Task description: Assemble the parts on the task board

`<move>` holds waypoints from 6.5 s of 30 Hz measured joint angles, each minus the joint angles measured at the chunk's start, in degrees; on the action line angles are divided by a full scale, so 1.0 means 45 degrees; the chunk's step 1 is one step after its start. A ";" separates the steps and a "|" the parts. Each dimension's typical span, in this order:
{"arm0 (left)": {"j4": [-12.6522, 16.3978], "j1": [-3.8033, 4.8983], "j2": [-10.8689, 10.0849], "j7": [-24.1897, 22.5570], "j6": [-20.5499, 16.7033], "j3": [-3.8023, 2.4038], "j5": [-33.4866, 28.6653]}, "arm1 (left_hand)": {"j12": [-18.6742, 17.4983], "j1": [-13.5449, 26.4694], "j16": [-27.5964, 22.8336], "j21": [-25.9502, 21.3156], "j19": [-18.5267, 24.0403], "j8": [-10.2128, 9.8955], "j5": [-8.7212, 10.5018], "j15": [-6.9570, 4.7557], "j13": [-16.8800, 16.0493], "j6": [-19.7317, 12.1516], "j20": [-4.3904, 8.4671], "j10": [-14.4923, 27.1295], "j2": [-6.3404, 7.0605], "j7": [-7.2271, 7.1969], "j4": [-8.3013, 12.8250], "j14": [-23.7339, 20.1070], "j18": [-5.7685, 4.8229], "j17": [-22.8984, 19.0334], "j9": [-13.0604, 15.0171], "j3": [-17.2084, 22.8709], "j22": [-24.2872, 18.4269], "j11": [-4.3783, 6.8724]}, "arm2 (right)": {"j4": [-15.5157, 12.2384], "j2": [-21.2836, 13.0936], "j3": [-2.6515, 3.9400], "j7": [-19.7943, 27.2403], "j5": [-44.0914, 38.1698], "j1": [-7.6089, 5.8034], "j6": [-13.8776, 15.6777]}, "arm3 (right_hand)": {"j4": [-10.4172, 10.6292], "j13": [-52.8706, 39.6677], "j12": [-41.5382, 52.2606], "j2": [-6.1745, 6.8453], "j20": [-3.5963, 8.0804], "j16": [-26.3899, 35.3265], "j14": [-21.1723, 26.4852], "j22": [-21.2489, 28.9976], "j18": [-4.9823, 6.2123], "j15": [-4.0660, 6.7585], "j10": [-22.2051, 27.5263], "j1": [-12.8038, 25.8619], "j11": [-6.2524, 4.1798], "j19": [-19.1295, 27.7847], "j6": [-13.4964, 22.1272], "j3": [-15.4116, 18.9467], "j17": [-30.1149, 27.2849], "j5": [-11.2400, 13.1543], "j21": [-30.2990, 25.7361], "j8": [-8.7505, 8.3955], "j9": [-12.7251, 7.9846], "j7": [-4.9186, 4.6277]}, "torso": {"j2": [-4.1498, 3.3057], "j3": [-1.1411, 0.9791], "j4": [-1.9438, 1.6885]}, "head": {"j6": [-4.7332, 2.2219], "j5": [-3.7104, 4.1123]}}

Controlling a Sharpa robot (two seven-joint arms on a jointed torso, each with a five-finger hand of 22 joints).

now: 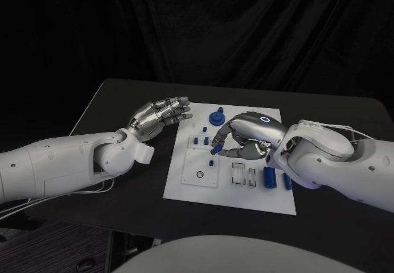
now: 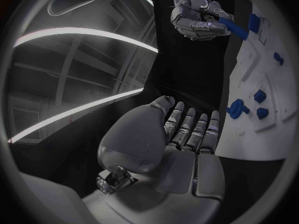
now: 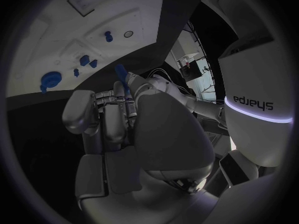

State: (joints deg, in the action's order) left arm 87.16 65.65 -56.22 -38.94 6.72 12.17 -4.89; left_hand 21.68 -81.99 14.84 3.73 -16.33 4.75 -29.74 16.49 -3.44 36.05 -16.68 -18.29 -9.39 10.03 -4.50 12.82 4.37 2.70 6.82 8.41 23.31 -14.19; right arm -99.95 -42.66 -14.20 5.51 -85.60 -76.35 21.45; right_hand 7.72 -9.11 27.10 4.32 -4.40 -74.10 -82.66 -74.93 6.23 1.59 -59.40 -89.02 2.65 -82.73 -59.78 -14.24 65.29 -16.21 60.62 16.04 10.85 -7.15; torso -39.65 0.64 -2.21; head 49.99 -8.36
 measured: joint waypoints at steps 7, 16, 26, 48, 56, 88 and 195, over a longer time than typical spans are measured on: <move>-0.0009 -0.0003 -0.0012 0.0000 0.0012 0.0000 -0.0001 | 0.0000 0.0000 0.0000 0.0000 0.0000 0.0000 0.0000 0.0000 0.0001 0.0000 0.0000 0.0001 0.0000 0.0000 0.0000 0.0000 0.0000 0.0000 -0.0001 0.0000 0.0001 0.0001 | 0.0718 0.0996 0.0001 0.0240 -0.0667 0.0427 -0.0267 | -0.0086 0.0001 -0.0112 0.0001 0.0045 -0.0059 -0.0045 0.0001 0.0002 0.0045 -0.0043 0.0000 0.0045 -0.0046 -0.0021 -0.0016 0.0032 -0.0084 0.0076 0.0004 0.0000 0.0062 | 0.0007 -0.0007 0.0005 | 0.0000 -0.0062; -0.0059 -0.0008 -0.0043 0.0000 0.0018 0.0000 -0.0002 | 0.0000 0.0050 0.0000 0.0000 0.0000 0.0000 0.0000 0.0000 0.0001 0.0046 0.0000 0.0003 -0.0051 0.0047 0.0071 0.0000 0.0000 -0.0001 -0.0002 0.0071 -0.0029 0.0003 | 0.1524 0.1810 0.0000 0.0289 -0.1626 0.0941 -0.0784 | -0.0141 0.0002 -0.0147 0.0002 0.0046 -0.0059 -0.0045 0.0002 0.0004 0.0045 -0.0042 -0.0002 0.0047 -0.0045 0.0000 -0.0039 0.0012 -0.0084 0.0076 0.0004 0.0000 0.0085 | 0.0006 0.0010 -0.0065 | 0.0000 -0.0026; -0.0089 -0.0031 0.0007 0.0000 0.0050 0.0000 -0.0003 | 0.0000 0.0050 0.0000 0.0000 0.0000 -0.0001 0.0000 0.0000 0.0002 0.0046 0.0000 0.0005 -0.0050 0.0047 0.0068 0.0000 0.0000 -0.0002 -0.0002 0.0074 -0.0030 0.0005 | 0.1873 0.2044 0.0000 0.0280 -0.2066 0.1138 -0.1102 | -0.0156 -0.0024 -0.0148 0.0054 0.0045 -0.0059 -0.0045 0.0003 0.0005 0.0045 -0.0041 0.0049 0.0048 -0.0045 -0.0001 -0.0051 -0.0034 -0.0084 0.0075 0.0003 0.0000 0.0092 | -0.0022 0.0005 -0.0049 | 0.0000 -0.0088; -0.0151 -0.0086 0.0088 0.0000 0.0126 0.0000 -0.0004 | 0.0049 0.0101 0.0000 0.0000 0.0001 -0.0001 0.0000 0.0000 0.0003 0.0046 0.0000 0.0006 0.0001 0.0046 0.0069 0.0000 0.0000 -0.0002 -0.0003 0.0179 -0.0049 0.0006 | 0.1851 0.2067 0.0004 0.0252 -0.2280 0.1358 -0.1449 | -0.0172 -0.0020 -0.0148 0.0106 0.0045 0.0001 -0.0044 0.0004 0.0007 0.0044 -0.0086 0.0081 0.0002 -0.0044 -0.0145 -0.0034 -0.0102 -0.0074 -0.0014 -0.0001 0.0000 0.0175 | -0.0006 -0.0009 0.0006 | 0.0000 -0.0109; -0.0198 -0.0109 0.0140 0.0000 0.0155 0.0000 -0.0004 | 0.0049 0.0100 0.0000 0.0000 0.0001 -0.0001 0.0000 0.0000 0.0003 0.0045 0.0000 0.0007 0.0001 0.0047 0.0084 0.0000 0.0000 -0.0002 -0.0004 0.0232 -0.0060 0.0007 | 0.1955 0.2174 0.0010 0.0243 -0.2292 0.1475 -0.1508 | -0.0174 -0.0016 -0.0148 0.0051 0.0045 0.0001 -0.0044 0.0005 0.0007 0.0045 -0.0085 0.0129 0.0003 -0.0044 -0.0142 -0.0030 -0.0102 -0.0072 -0.0013 0.0000 0.0000 0.0172 | -0.0010 0.0005 0.0001 | 0.0000 -0.0109; -0.0268 -0.0275 0.0029 -0.0001 0.0250 0.0000 -0.0006 | 0.0048 0.0164 0.0000 0.0000 0.0001 -0.0002 0.0000 -0.0048 -0.0007 0.0045 0.0000 -0.0038 -0.0065 0.0046 0.0053 -0.0048 0.0000 -0.0002 -0.0005 0.0405 -0.0087 -0.0038 | 0.0992 0.0715 0.0033 -0.0025 -0.2179 0.1603 -0.0210 | -0.0099 0.0336 -0.1962 0.0445 -0.0961 0.0523 0.0911 -0.0002 0.0009 -0.1088 0.4721 0.1181 0.1344 0.1045 0.7191 0.1478 -0.0837 0.1722 -0.2165 -0.2879 -0.0604 0.0489 | 0.0013 -0.0005 -0.0005 | 0.0000 -0.0028; -0.0215 -0.0530 -0.0076 0.0262 0.0389 0.0000 -0.0388 | 0.0247 0.0484 0.0190 0.0000 0.0001 0.0100 -0.0100 -0.0093 -0.0022 0.0338 -0.0001 -0.0240 0.0017 0.0070 0.0105 -0.0093 0.0000 0.0005 -0.0011 0.1089 -0.0267 -0.0240 | -0.1607 -0.3215 0.0015 -0.6071 0.3798 0.2019 -0.0391 | 0.2760 -1.4622 1.3944 0.0677 0.1297 -0.1243 -0.0292 -0.0004 -0.0393 0.1434 -0.5476 0.7089 -0.1663 -0.0250 0.1592 0.0808 0.1860 -0.9181 0.2582 0.5853 0.7252 0.1587 | 0.0023 0.0029 0.0049 | 0.0001 0.1453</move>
State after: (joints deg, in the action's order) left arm 86.20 63.26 -56.56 -37.77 8.47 12.17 -6.64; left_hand 22.79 -79.82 15.70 3.73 -16.32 5.20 -30.19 16.07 -3.54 37.57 -16.68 -19.37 -9.31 10.34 -4.03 12.40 4.37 2.72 6.77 13.32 22.11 -15.27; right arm -107.18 -57.13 -14.13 -21.80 -68.51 -67.27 19.69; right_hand 20.14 -74.91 89.85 7.36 1.43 -79.70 -83.98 -74.95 4.46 8.04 -84.04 -57.12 -4.84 -83.86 -52.62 -10.61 73.67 -57.53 72.24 42.38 43.49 -0.01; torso -39.55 0.77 -1.99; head 49.99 -1.82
